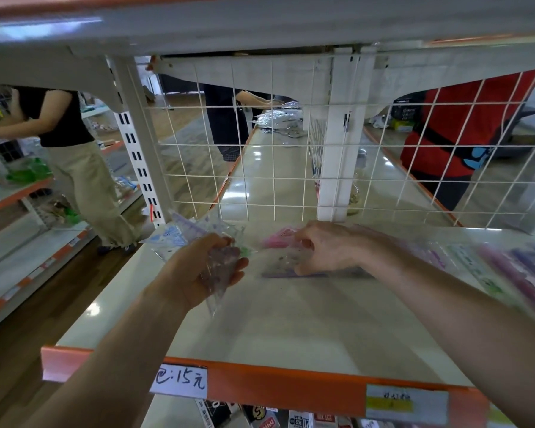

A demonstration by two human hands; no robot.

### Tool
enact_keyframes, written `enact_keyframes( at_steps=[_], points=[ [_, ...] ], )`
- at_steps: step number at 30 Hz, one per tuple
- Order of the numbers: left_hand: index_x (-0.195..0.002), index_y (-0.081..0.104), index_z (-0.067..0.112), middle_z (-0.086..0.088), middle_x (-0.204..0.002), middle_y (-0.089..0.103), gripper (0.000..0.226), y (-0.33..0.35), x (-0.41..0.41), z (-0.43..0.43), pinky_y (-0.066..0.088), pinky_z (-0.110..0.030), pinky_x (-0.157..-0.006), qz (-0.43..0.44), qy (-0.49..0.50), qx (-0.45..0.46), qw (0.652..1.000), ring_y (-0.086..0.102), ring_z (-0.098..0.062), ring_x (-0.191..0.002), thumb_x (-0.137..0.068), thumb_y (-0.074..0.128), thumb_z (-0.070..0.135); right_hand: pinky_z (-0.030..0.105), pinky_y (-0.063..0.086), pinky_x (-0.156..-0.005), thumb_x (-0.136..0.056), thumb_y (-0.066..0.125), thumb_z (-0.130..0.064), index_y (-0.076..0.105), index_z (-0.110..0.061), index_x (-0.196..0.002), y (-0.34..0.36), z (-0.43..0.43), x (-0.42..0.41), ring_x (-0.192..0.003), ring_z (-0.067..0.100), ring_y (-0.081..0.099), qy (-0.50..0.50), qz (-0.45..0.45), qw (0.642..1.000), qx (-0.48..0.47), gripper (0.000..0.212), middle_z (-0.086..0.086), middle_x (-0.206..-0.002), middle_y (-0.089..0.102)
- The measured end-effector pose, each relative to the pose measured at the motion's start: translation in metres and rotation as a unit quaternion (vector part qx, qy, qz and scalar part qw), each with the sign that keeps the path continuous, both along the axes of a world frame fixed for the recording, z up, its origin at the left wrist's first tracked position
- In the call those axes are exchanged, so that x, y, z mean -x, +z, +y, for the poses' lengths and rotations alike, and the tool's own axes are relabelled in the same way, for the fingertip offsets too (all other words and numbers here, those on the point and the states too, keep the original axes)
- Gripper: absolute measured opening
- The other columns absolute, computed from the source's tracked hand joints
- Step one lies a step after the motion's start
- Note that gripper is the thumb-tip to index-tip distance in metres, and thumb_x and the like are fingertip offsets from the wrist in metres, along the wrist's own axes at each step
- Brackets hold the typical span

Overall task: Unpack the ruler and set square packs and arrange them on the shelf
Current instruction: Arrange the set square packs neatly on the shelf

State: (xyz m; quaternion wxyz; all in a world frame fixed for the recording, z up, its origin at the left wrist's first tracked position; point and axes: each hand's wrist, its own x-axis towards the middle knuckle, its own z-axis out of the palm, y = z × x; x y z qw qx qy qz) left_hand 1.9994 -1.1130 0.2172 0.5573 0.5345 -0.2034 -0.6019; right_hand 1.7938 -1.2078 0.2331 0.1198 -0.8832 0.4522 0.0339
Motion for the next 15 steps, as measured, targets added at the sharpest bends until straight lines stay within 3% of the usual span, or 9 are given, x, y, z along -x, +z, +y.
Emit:
enact_keyframes(
  at_steps=[2, 5, 7, 11, 13, 15],
  points=[
    [-0.088, 0.059, 0.006, -0.017, -0.090, 0.066, 0.007, 0.000, 0.000, 0.000, 0.057, -0.034, -0.053, -0.001, -0.004, 0.000, 1.000, 0.066, -0.030, -0.075, -0.089, 0.053, 0.008, 0.029, 0.034, -0.065, -0.076, 0.068, -0.047, 0.042, -0.032, -0.078, -0.002, -0.001, -0.006, -0.087, 0.018, 0.046, -0.001, 0.002, 1.000, -0.023, 0.031, -0.007, -0.099, 0.042],
    [-0.089, 0.059, 0.005, -0.018, -0.092, 0.065, 0.007, 0.000, 0.002, 0.002, 0.058, -0.034, -0.053, 0.000, -0.008, 0.002, 1.000, 0.066, -0.030, -0.074, -0.090, 0.052, 0.008, 0.029, 0.033, -0.059, -0.076, 0.069, -0.044, 0.037, -0.030, -0.071, -0.002, 0.000, -0.013, -0.085, 0.019, 0.047, -0.003, 0.007, 0.999, -0.039, 0.035, -0.005, -0.097, 0.044],
    [-0.087, 0.058, 0.005, -0.018, -0.090, 0.065, 0.009, 0.001, 0.005, 0.003, 0.058, -0.035, -0.055, 0.010, -0.013, 0.007, 1.000, 0.068, -0.028, -0.067, -0.091, 0.050, 0.007, 0.027, 0.031, -0.055, -0.077, 0.068, -0.042, 0.043, -0.026, -0.078, -0.005, 0.000, -0.016, -0.086, 0.019, 0.047, 0.002, 0.018, 0.999, -0.042, 0.030, -0.005, -0.093, 0.044],
    [-0.088, 0.057, 0.005, -0.016, -0.087, 0.068, 0.009, 0.004, 0.011, 0.006, 0.059, -0.036, -0.061, 0.036, -0.049, 0.027, 0.998, 0.070, -0.027, -0.067, -0.090, 0.048, 0.005, 0.028, 0.038, -0.073, -0.078, 0.067, -0.047, 0.050, -0.023, -0.112, -0.006, -0.001, -0.015, -0.096, 0.019, 0.049, 0.003, 0.028, 0.999, -0.030, 0.045, -0.002, -0.108, 0.046],
    [-0.088, 0.058, 0.005, -0.014, -0.084, 0.069, 0.013, 0.007, 0.016, 0.008, 0.060, -0.035, -0.063, 0.055, -0.075, 0.048, 0.995, 0.070, -0.026, -0.070, -0.092, 0.047, 0.005, 0.028, 0.045, -0.081, -0.080, 0.068, -0.047, 0.054, -0.022, -0.124, -0.001, 0.000, -0.010, -0.101, 0.017, 0.055, -0.009, -0.076, 0.997, -0.022, 0.052, -0.002, -0.114, 0.056],
    [-0.087, 0.060, 0.005, -0.013, -0.086, 0.069, 0.013, 0.010, 0.025, 0.008, 0.060, -0.034, -0.061, 0.074, -0.092, 0.064, 0.991, 0.070, -0.025, -0.069, -0.093, 0.049, 0.005, 0.024, 0.046, -0.082, -0.086, 0.066, -0.036, 0.062, -0.019, -0.119, 0.008, 0.004, -0.006, -0.093, 0.011, 0.059, -0.014, -0.238, 0.970, -0.052, 0.037, -0.004, -0.104, 0.064]
  ],
)
